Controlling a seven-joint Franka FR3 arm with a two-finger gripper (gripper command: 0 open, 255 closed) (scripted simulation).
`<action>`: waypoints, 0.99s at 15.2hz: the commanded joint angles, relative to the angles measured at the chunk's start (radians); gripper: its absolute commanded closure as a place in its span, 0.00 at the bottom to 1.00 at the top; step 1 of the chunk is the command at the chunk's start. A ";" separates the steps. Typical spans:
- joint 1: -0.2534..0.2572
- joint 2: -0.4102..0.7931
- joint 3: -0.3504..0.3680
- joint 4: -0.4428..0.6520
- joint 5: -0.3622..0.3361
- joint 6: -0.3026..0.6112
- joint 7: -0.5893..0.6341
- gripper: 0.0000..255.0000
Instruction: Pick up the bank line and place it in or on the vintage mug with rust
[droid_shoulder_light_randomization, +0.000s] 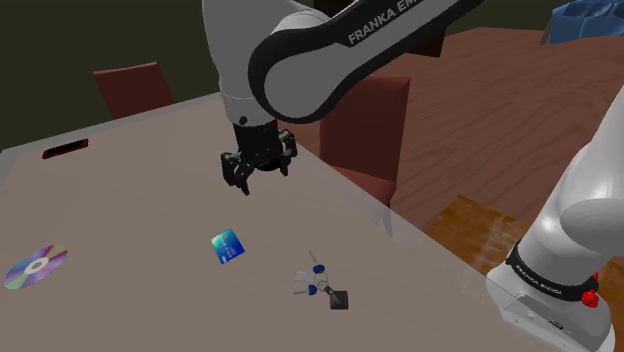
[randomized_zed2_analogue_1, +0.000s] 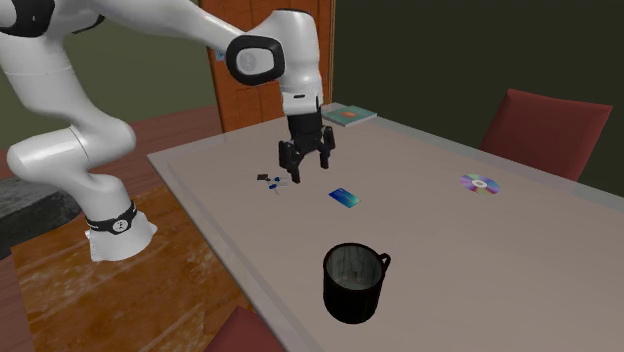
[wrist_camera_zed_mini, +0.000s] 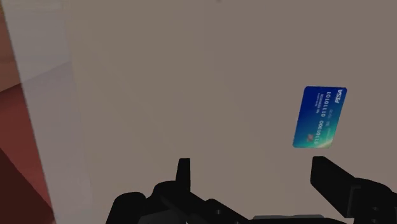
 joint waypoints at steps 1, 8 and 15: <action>0.025 0.097 0.015 0.062 -0.081 0.003 0.087 0.00; 0.192 0.417 -0.029 0.354 -0.294 -0.069 0.288 0.00; 0.255 0.537 -0.065 0.448 -0.353 -0.064 0.332 0.00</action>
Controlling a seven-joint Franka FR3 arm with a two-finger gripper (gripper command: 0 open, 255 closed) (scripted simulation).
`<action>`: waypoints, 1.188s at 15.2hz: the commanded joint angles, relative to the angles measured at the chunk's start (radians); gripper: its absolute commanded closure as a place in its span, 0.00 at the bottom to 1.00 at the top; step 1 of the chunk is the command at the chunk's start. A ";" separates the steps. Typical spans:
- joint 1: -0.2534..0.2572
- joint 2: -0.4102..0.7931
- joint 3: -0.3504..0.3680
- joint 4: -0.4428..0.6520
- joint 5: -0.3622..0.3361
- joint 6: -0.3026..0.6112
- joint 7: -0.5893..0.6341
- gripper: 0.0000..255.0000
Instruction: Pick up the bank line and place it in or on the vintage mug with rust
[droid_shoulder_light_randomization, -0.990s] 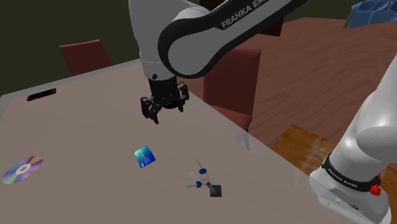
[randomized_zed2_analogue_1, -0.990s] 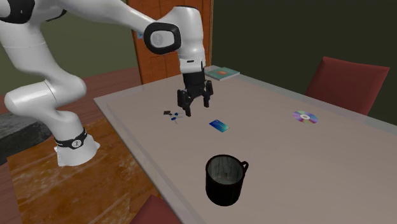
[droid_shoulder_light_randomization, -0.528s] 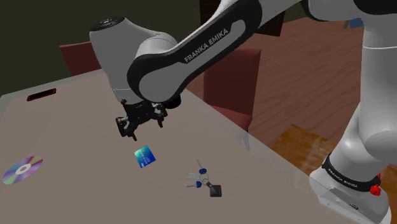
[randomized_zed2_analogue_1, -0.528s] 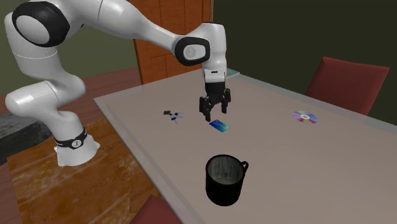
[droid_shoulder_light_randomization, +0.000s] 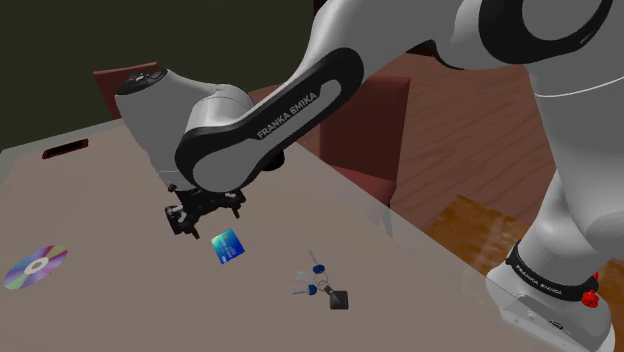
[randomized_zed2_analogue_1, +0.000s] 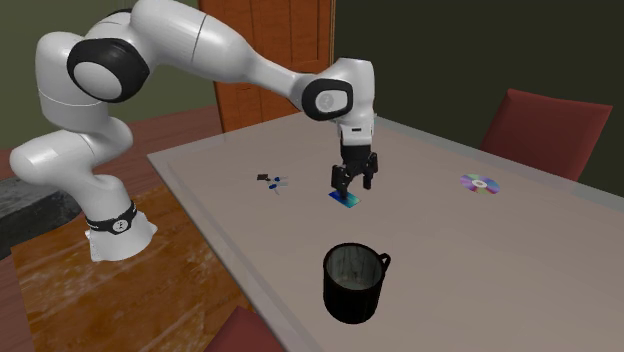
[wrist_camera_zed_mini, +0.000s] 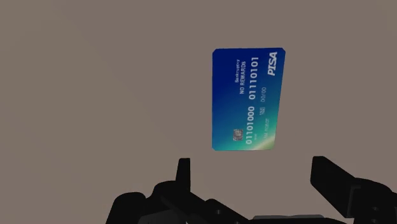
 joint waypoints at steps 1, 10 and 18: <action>0.003 0.013 -0.006 -0.007 -0.009 0.019 0.008 0.00; 0.005 0.031 -0.014 -0.014 -0.021 0.042 0.014 0.00; 0.006 0.031 -0.013 -0.016 -0.021 0.043 0.016 1.00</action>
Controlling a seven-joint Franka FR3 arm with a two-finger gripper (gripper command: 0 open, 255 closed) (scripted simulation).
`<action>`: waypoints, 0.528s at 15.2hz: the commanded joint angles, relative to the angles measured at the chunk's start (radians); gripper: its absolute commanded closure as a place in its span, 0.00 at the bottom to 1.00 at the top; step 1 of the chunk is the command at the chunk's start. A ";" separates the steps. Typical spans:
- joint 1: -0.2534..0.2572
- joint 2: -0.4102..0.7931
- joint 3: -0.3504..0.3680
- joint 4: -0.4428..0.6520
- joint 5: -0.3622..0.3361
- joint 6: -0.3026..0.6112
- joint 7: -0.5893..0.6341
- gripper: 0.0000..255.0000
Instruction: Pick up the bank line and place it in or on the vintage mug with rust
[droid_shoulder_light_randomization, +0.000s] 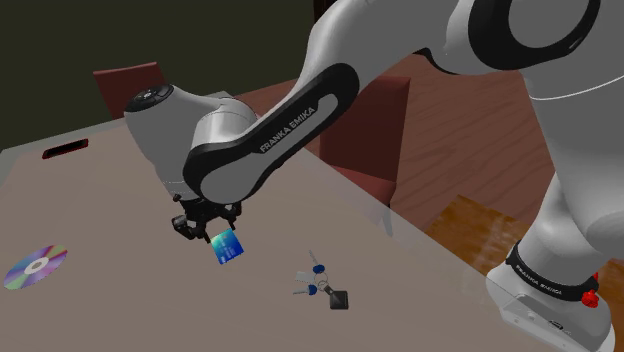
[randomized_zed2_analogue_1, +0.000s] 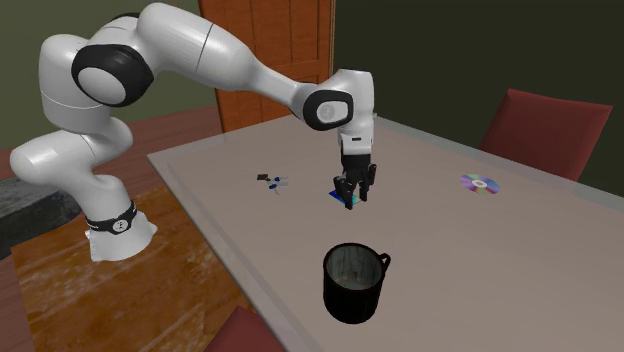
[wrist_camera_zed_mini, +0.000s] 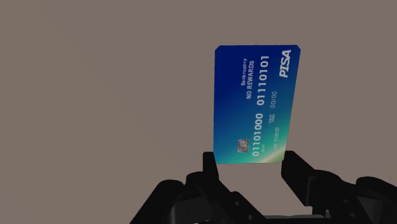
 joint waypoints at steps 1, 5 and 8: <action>0.000 0.002 0.000 -0.002 0.000 -0.001 0.000 1.00; -0.004 -0.010 0.005 0.008 0.009 -0.021 -0.009 1.00; -0.006 -0.026 0.012 0.024 0.022 -0.050 -0.020 1.00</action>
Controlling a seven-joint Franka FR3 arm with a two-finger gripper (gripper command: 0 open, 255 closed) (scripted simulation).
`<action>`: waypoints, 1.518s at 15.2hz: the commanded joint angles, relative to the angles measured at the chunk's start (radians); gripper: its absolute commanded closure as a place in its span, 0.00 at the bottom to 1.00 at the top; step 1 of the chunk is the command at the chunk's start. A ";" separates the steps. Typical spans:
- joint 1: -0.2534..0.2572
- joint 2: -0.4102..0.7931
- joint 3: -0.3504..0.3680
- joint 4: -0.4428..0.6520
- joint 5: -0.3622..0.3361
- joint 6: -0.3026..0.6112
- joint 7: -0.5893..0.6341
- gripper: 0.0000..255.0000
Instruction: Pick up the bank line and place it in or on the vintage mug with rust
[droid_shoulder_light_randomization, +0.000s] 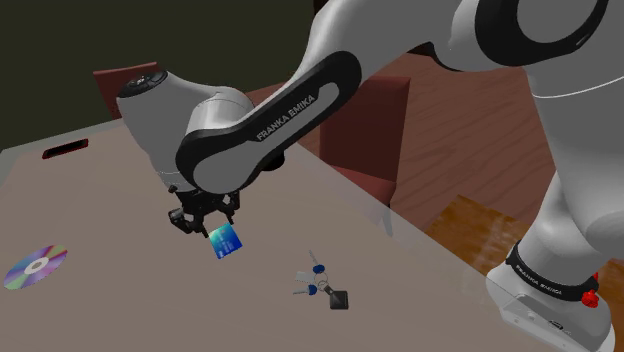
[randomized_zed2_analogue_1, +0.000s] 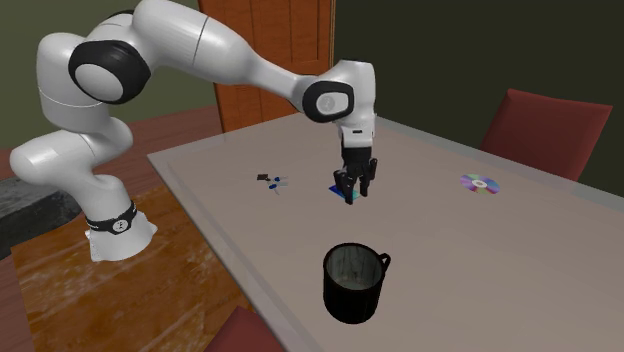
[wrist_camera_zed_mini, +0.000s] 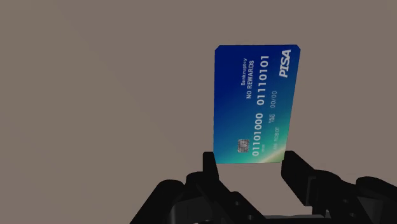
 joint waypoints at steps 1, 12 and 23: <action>-0.002 -0.012 0.005 0.010 0.009 -0.021 -0.007 1.00; -0.003 -0.056 0.026 0.093 0.046 -0.138 -0.045 1.00; 0.012 -0.075 0.037 0.215 0.068 -0.270 -0.078 1.00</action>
